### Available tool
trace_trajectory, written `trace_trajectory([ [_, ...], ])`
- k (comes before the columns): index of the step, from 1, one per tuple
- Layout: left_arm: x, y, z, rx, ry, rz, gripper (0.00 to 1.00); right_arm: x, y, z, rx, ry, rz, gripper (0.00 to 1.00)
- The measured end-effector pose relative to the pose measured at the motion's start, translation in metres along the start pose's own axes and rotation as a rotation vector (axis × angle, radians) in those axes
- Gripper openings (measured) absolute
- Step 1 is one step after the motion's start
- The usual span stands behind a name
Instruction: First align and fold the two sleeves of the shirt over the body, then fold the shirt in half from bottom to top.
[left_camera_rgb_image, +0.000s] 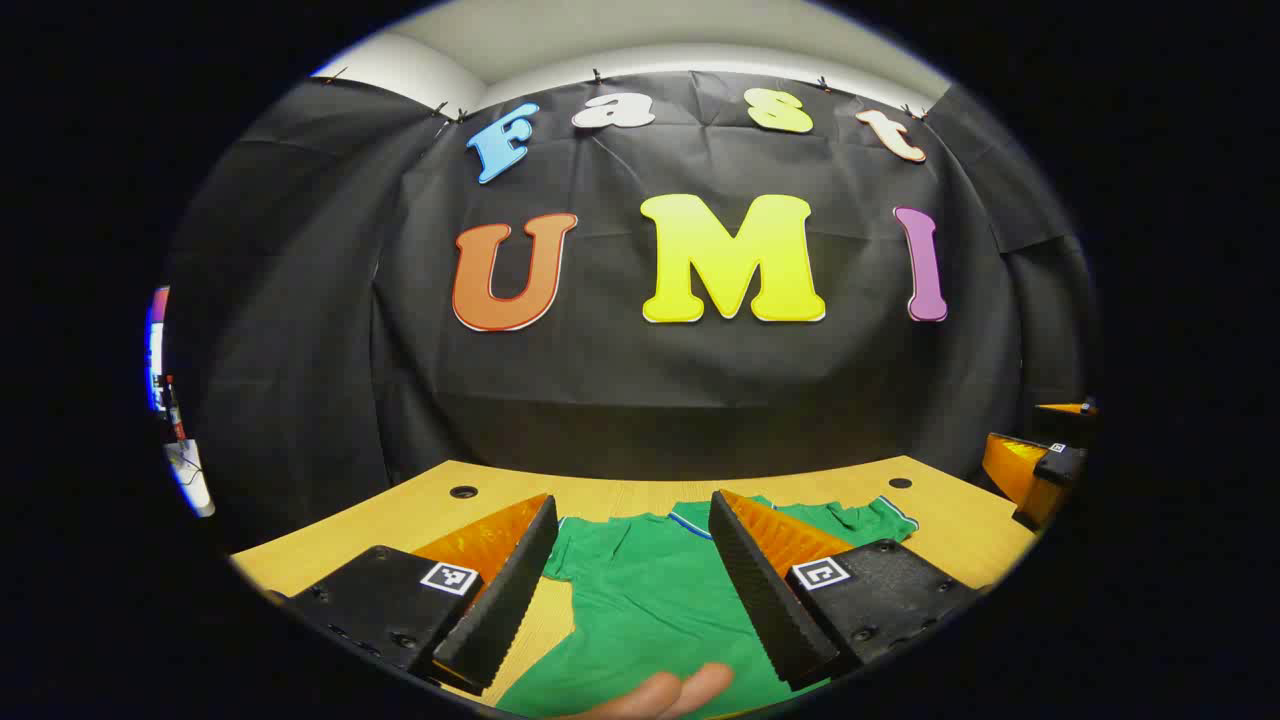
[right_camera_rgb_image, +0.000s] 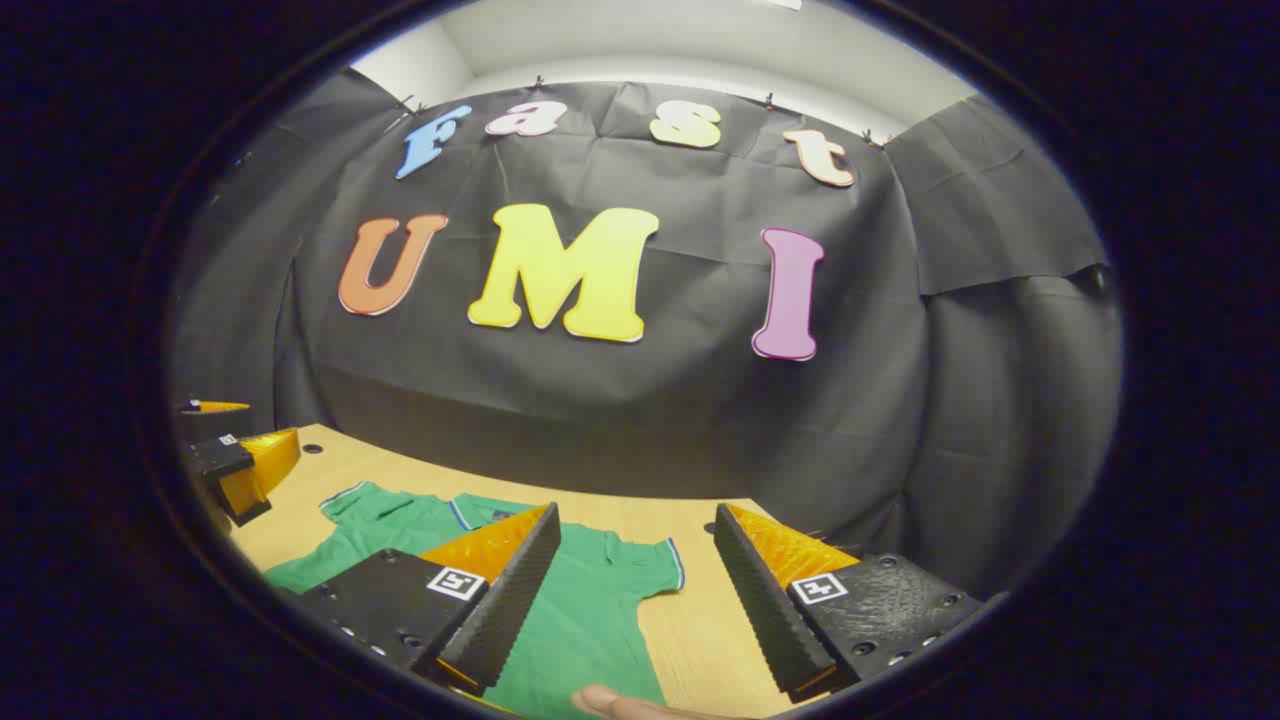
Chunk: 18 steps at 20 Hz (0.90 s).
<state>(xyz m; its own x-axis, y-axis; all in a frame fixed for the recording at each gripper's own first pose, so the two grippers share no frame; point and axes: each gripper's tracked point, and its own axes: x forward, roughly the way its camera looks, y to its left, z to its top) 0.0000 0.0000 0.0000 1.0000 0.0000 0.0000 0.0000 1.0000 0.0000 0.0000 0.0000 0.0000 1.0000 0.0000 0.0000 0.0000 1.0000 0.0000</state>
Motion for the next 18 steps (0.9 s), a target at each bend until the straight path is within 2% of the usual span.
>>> trace_trajectory([
  [1, 0.002, 0.000, -0.001, 0.002, 0.003, -0.006, 0.98, 0.001, 0.001, 0.002, 0.006, -0.001, 0.002, 0.97],
  [2, 0.004, -0.001, -0.002, 0.007, 0.006, -0.011, 0.98, 0.001, 0.001, 0.004, 0.000, -0.002, 0.002, 0.93],
  [4, 0.005, -0.001, -0.001, 0.015, 0.005, -0.016, 0.98, 0.002, -0.005, 0.006, -0.019, -0.011, -0.017, 0.97],
  [8, 0.003, -0.004, 0.002, 0.018, -0.001, -0.025, 0.98, 0.004, -0.012, 0.010, 0.001, -0.019, -0.033, 0.95],
  [12, 0.005, -0.013, -0.007, 0.005, 0.027, -0.049, 0.98, 0.011, -0.020, 0.002, 0.031, 0.015, -0.039, 0.95],
  [18, 0.010, -0.013, -0.022, -0.004, 0.075, -0.035, 0.98, 0.037, -0.038, -0.013, 0.074, 0.078, -0.064, 0.95],
])
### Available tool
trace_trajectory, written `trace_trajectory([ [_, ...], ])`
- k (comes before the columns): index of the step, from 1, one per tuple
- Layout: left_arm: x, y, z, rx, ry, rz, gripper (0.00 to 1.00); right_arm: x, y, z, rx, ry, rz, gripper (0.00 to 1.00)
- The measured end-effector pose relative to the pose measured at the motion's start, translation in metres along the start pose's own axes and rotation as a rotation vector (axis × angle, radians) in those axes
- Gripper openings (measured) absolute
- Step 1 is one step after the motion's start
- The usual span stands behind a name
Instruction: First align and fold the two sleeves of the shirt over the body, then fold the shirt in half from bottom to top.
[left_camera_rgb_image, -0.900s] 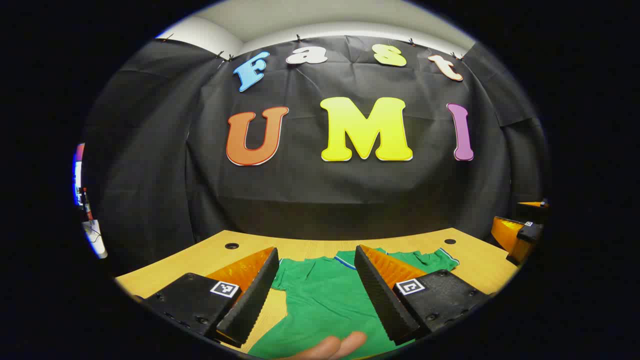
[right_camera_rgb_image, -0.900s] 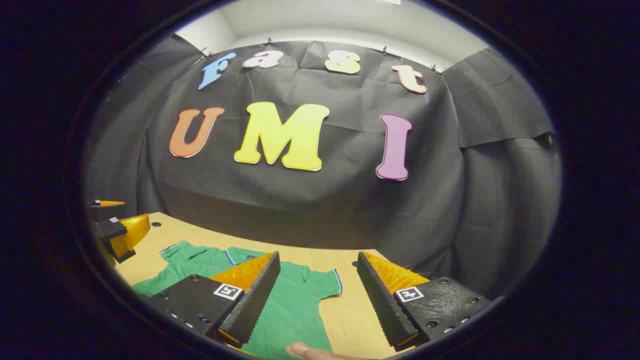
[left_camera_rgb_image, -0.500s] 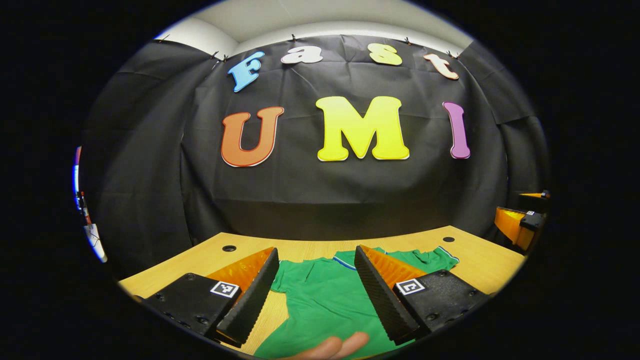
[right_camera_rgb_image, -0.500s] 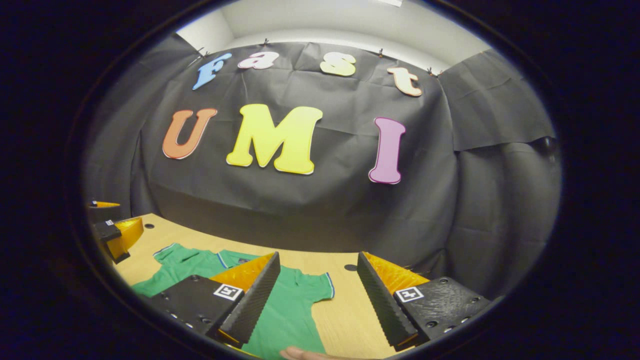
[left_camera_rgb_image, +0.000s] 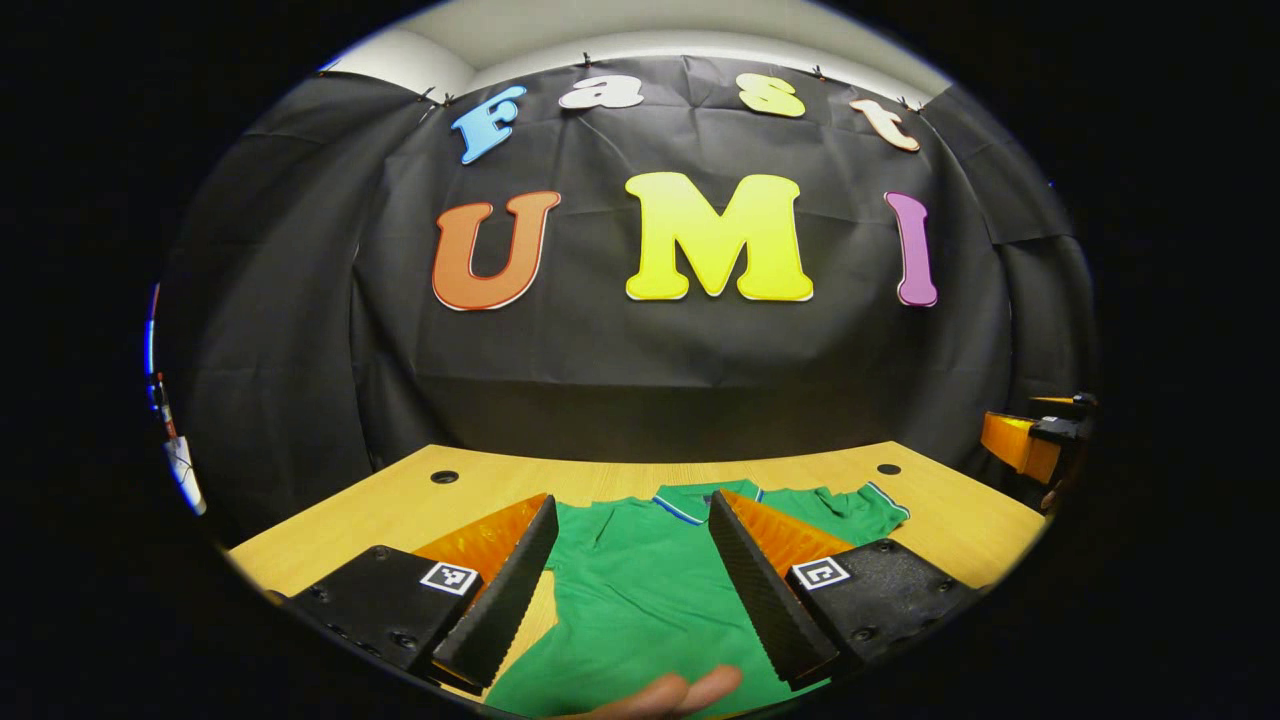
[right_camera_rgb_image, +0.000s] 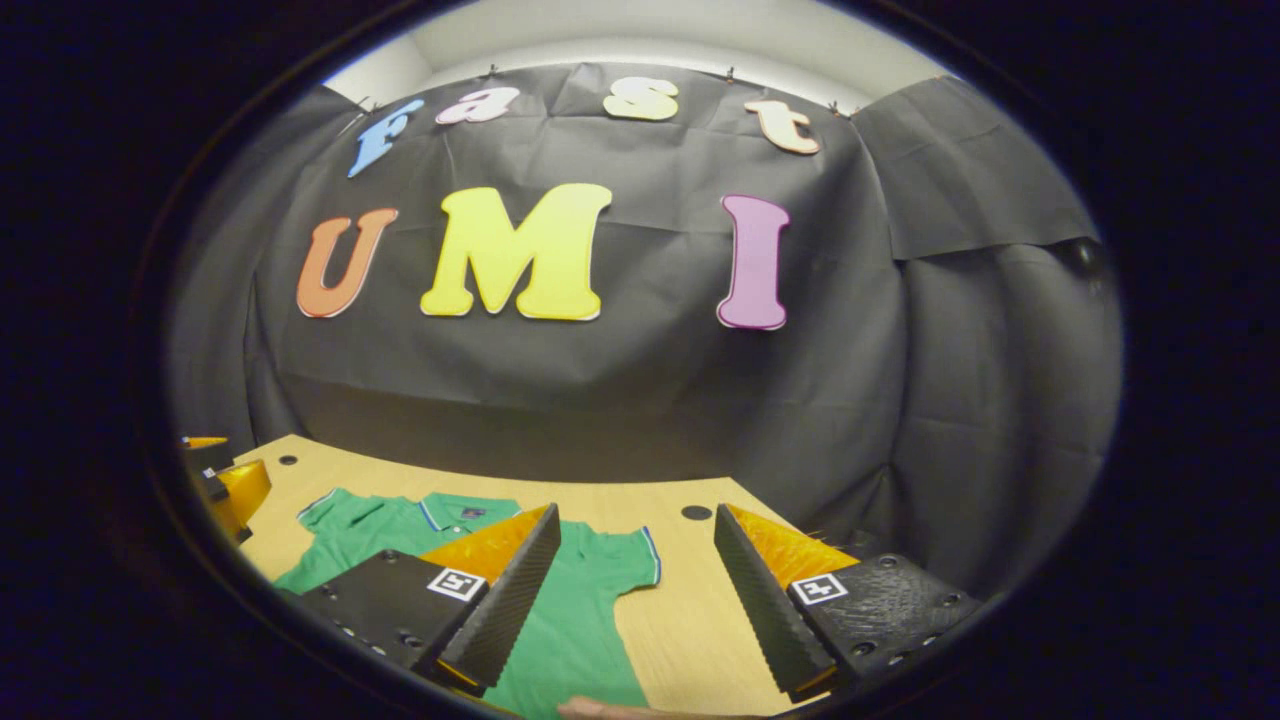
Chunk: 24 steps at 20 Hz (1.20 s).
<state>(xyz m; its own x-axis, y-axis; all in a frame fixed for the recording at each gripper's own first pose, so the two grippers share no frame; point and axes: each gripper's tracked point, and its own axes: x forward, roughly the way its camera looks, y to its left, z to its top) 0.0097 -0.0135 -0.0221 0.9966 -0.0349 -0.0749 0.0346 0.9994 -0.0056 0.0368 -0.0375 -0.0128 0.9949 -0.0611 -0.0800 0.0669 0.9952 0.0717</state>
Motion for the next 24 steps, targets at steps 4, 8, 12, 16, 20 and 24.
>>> trace_trajectory([
  [4, 0.004, -0.003, -0.007, -0.017, 0.017, 0.000, 0.98, 0.032, -0.013, -0.013, 0.003, 0.043, -0.021, 0.95],
  [8, 0.004, -0.009, -0.006, -0.019, 0.005, -0.011, 0.98, 0.075, -0.019, -0.041, -0.006, 0.125, -0.023, 0.95],
  [12, 0.006, -0.016, -0.006, -0.019, -0.001, -0.016, 0.98, 0.124, -0.013, -0.076, -0.021, 0.215, -0.007, 0.95],
  [16, 0.000, -0.019, -0.006, 0.025, -0.010, -0.008, 0.98, 0.166, -0.012, -0.109, -0.043, 0.290, 0.005, 0.95],
  [20, -0.002, -0.026, -0.009, 0.033, -0.002, -0.009, 0.98, 0.193, -0.011, -0.139, 0.010, 0.403, 0.032, 0.94],
  [24, -0.007, -0.031, -0.009, 0.064, -0.004, -0.004, 0.98, 0.211, -0.011, -0.155, 0.092, 0.520, 0.064, 0.92],
])
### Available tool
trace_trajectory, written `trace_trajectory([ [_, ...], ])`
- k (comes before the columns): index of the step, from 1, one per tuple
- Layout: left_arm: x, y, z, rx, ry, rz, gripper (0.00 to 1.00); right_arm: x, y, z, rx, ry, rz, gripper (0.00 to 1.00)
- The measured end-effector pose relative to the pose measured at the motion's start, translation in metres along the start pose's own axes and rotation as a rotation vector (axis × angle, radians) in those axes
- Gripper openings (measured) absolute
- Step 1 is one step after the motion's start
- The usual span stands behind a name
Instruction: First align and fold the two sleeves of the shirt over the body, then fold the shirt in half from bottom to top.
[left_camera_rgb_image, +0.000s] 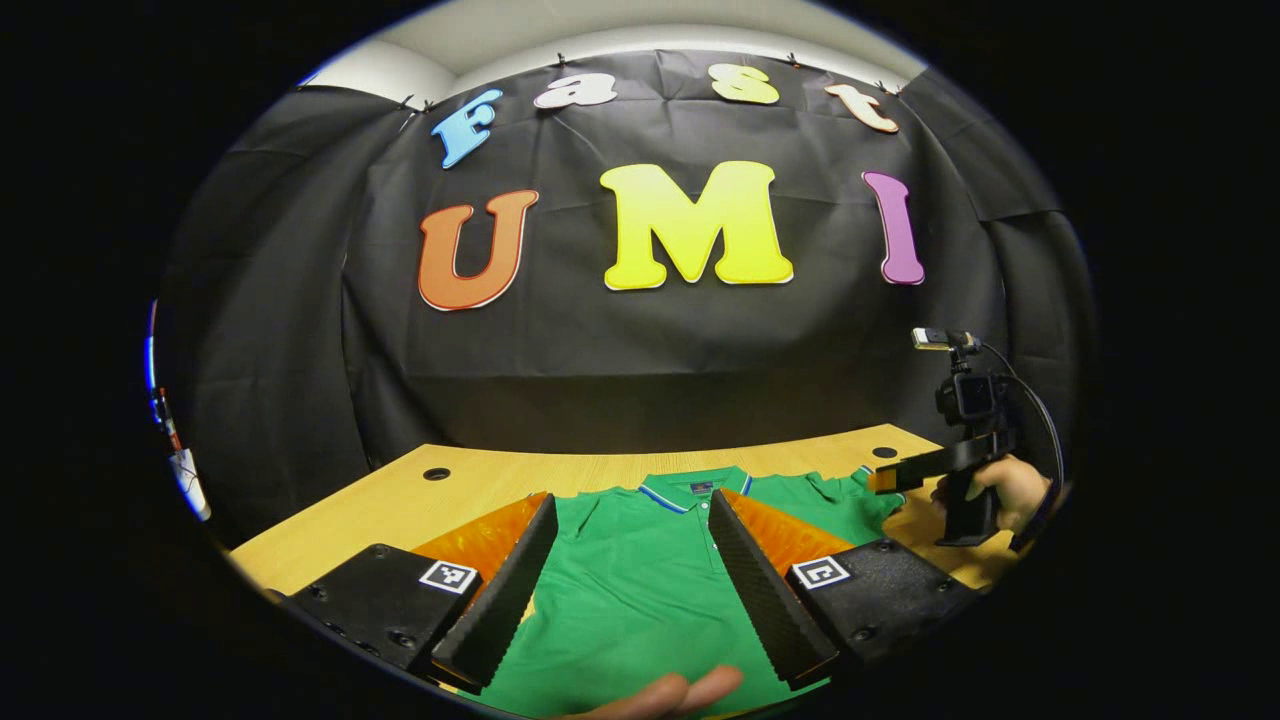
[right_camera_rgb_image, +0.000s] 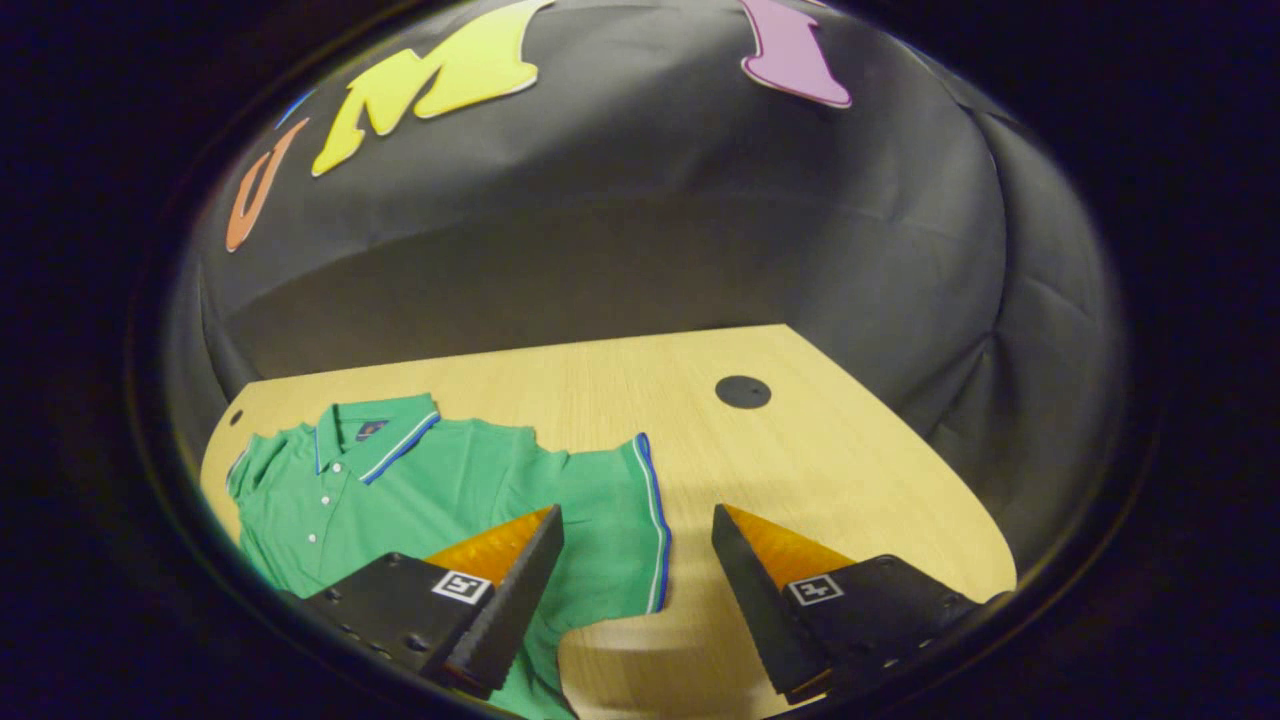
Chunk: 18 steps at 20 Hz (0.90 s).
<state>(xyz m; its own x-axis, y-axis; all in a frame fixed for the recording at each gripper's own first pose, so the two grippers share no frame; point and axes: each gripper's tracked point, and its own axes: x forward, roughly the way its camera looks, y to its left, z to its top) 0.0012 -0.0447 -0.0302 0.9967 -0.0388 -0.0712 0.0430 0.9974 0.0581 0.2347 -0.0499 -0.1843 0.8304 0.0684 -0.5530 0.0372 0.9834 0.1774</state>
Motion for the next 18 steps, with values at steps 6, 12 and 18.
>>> trace_trajectory([
  [6, -0.011, -0.006, 0.000, 0.018, -0.011, -0.001, 0.98, 0.011, -0.006, -0.020, 0.049, 0.152, 0.026, 0.77],
  [12, -0.016, -0.008, -0.006, 0.011, 0.002, -0.005, 0.98, 0.012, -0.009, -0.024, 0.037, 0.181, -0.012, 0.50],
  [18, -0.017, -0.004, -0.012, -0.012, 0.015, -0.005, 0.98, 0.012, 0.000, -0.024, 0.034, 0.198, -0.010, 0.15],
])
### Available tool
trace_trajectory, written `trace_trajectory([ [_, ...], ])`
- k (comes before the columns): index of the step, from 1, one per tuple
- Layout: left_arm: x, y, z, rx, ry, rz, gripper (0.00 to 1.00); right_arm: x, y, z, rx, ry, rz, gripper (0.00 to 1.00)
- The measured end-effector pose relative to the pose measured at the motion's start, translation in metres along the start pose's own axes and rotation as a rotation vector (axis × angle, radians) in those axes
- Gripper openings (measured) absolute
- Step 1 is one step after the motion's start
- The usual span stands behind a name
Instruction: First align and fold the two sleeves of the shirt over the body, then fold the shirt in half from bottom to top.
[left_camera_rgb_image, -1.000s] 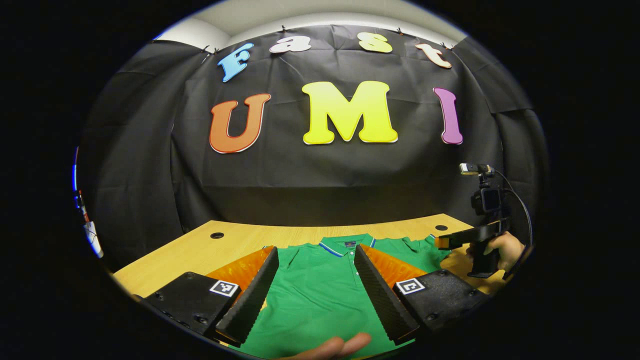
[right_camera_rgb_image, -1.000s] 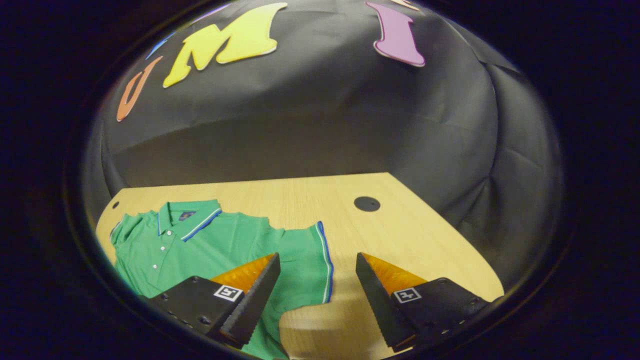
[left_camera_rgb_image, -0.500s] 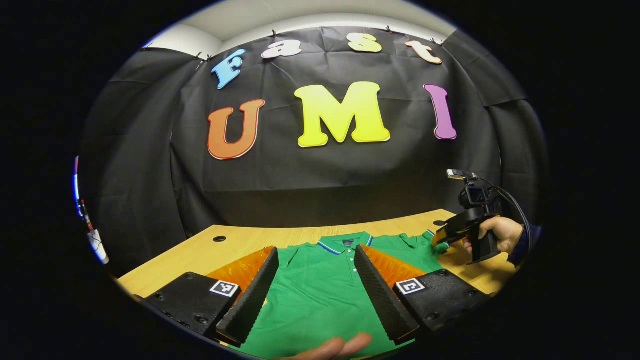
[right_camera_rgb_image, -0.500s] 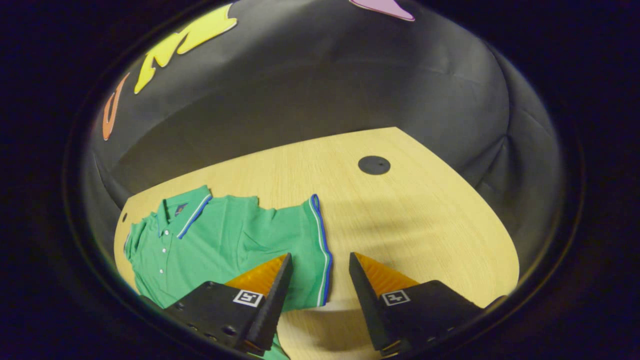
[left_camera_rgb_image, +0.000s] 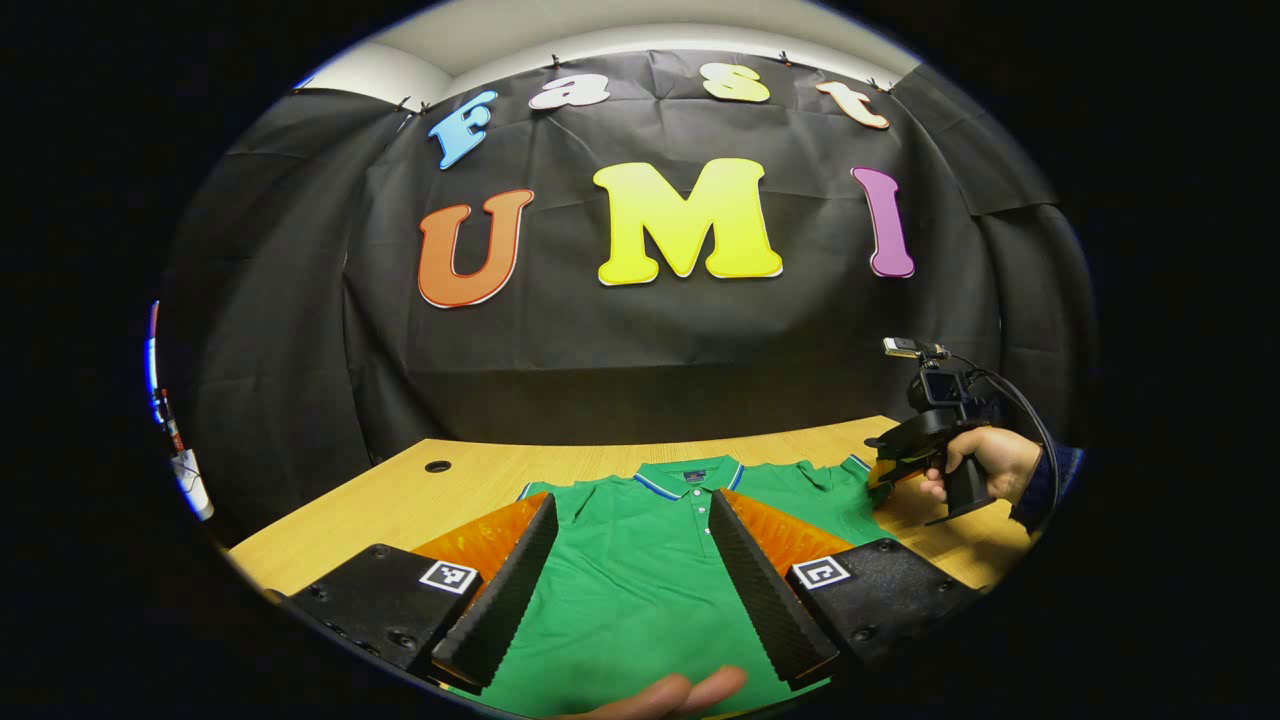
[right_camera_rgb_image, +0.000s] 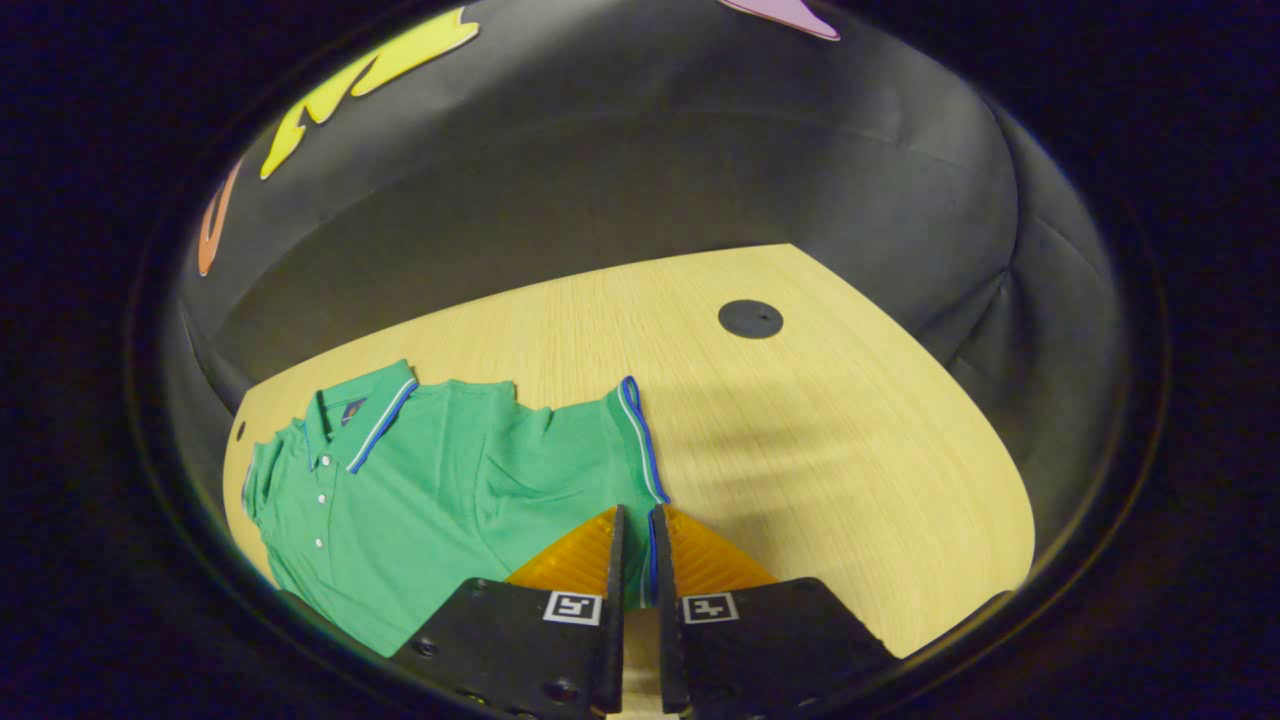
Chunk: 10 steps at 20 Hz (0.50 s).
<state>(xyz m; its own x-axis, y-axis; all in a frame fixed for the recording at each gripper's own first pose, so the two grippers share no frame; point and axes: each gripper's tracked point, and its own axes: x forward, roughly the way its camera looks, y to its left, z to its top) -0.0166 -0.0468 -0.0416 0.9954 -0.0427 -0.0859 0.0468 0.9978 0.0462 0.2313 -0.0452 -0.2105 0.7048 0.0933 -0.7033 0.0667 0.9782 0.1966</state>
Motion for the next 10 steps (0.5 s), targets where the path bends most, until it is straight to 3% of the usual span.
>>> trace_trajectory([
  [1, -0.001, 0.001, -0.001, -0.006, 0.004, 0.000, 0.98, -0.003, 0.002, 0.002, -0.004, -0.006, 0.012, 0.14],
  [2, 0.000, 0.002, -0.003, -0.010, 0.008, 0.001, 0.98, -0.003, 0.006, 0.002, -0.018, -0.006, 0.002, 0.01],
  [10, 0.001, 0.026, -0.021, -0.034, 0.045, 0.038, 0.98, -0.030, 0.047, 0.016, -0.094, -0.079, 0.034, 0.00],
])
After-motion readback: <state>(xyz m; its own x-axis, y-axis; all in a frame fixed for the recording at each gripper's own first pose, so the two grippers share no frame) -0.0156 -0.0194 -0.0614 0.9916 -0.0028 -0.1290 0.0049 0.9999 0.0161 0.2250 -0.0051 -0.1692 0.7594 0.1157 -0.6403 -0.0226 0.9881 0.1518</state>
